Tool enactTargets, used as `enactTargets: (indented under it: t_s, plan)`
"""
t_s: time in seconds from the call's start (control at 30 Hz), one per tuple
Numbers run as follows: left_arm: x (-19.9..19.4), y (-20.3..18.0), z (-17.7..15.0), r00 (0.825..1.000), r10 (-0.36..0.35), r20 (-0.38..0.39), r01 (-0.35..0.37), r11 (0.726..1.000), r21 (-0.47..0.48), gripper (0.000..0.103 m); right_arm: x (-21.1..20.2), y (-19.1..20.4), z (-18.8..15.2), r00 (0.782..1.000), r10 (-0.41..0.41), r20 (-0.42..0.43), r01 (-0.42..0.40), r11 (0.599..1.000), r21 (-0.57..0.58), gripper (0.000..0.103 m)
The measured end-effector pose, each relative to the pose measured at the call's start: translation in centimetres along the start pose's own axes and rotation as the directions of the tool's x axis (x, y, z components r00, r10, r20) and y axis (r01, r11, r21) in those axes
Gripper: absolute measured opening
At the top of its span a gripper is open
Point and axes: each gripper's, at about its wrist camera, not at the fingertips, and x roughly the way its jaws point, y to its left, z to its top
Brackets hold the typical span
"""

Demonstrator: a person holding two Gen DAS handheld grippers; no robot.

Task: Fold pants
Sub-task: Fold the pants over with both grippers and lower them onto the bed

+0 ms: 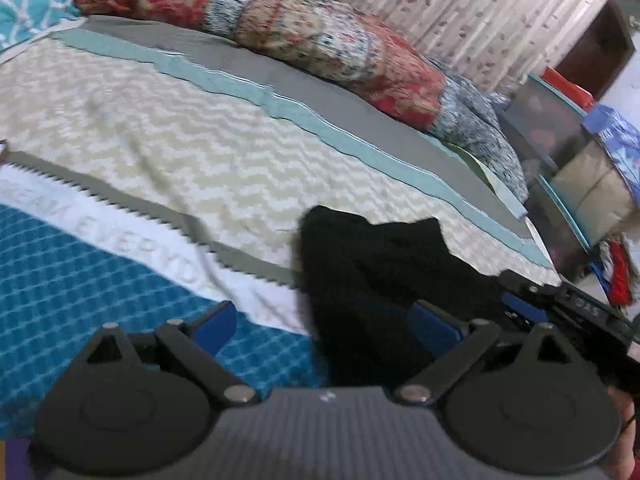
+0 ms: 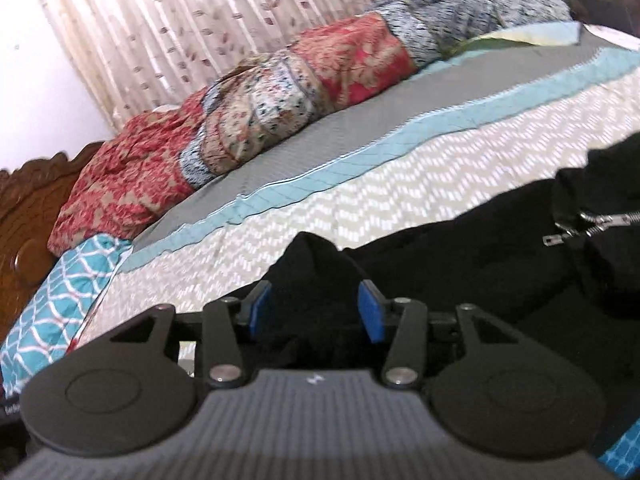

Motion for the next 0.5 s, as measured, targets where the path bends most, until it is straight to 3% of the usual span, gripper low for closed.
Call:
enactTargets:
  t_s: [0.07,0.13,0.2,0.23,0.3,0.37,0.43,0.47,0.5]
  plan:
    - [0.7,-0.6,-0.1,1.0,-0.013,-0.02,0.013,1.0,0.012,0.098,-0.1,-1.3,0.2,0.999,-0.034,-0.014,0.035,0.999,0.018,0.052]
    - [1.5,-0.9,-0.3,0.998,-0.028,-0.048,0.028,1.0,0.008,0.103,1.0,-3.2,0.4,0.997,-0.049,-0.067,0.057,0.991,0.119,0.063]
    - [2.8,-0.9,-0.4,0.995,-0.039,-0.089,0.038,0.999,-0.019,0.103,2.3,-4.4,0.0,0.989,-0.012,-0.147,0.044,0.976,0.211,0.067]
    - [3.5,-0.7,-0.4,0.992,-0.042,-0.118,0.037,0.998,-0.041,0.103,2.9,-4.6,-0.6,0.982,0.025,-0.188,0.022,0.969,0.247,0.066]
    - [4.6,-0.3,-0.3,0.984,-0.058,-0.166,0.042,0.994,-0.098,0.103,3.9,-4.2,-2.2,0.946,0.149,-0.288,-0.044,0.939,0.341,0.029]
    - [4.5,0.2,-0.1,0.985,-0.076,-0.156,0.056,0.99,-0.13,0.103,3.4,-4.3,-3.5,0.91,0.303,-0.282,-0.122,0.847,0.517,0.028]
    - [4.1,0.5,0.0,0.99,-0.066,-0.126,0.05,0.991,-0.125,0.103,2.2,-4.9,-4.4,0.897,0.398,-0.192,-0.2,0.754,0.625,0.027]
    - [4.1,0.7,0.2,0.991,-0.058,-0.121,0.042,0.991,-0.129,0.103,1.9,-5.3,-4.8,0.9,0.402,-0.169,-0.208,0.736,0.644,0.027]
    - [4.2,0.9,0.4,0.991,-0.053,-0.124,0.035,0.99,-0.138,0.103,1.9,-5.8,-5.1,0.911,0.373,-0.179,-0.181,0.749,0.638,0.027]
